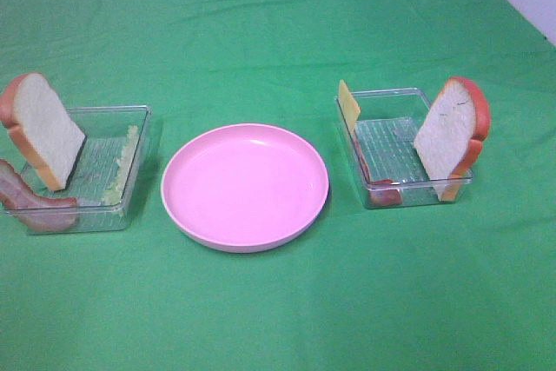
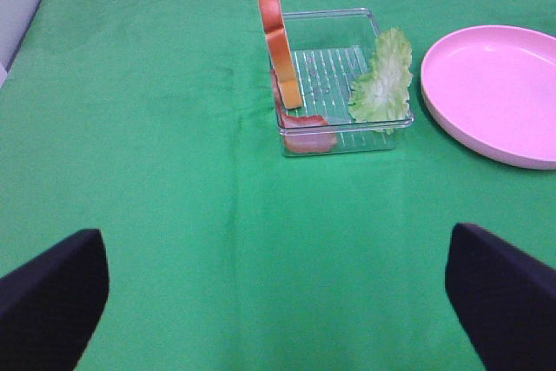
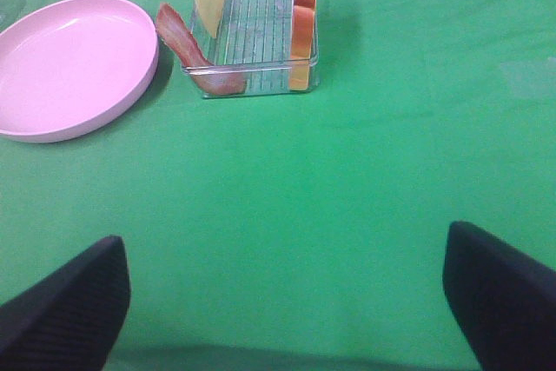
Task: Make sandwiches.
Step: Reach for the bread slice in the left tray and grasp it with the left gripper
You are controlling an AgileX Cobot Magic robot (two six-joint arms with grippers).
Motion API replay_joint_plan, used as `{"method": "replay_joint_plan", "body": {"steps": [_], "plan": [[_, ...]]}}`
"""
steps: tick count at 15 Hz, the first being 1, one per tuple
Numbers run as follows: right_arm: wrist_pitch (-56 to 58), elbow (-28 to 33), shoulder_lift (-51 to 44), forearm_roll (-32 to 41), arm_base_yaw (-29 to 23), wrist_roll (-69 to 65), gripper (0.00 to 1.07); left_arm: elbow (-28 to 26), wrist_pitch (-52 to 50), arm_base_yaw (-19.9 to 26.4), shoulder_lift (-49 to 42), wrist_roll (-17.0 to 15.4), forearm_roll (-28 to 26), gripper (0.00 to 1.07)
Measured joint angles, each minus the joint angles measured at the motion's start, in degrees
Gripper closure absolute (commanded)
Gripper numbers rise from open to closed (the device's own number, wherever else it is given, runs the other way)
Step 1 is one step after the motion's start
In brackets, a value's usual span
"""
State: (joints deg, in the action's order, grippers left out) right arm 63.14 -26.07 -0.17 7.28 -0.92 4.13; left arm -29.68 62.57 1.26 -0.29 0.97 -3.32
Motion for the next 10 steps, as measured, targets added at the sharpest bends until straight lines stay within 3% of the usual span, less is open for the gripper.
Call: {"method": "replay_joint_plan", "body": {"steps": [10], "plan": [[0.0,0.0,0.0,0.0,0.0,0.0,0.13,0.0,0.0,0.0,1.1,0.0,0.2,0.05]]}}
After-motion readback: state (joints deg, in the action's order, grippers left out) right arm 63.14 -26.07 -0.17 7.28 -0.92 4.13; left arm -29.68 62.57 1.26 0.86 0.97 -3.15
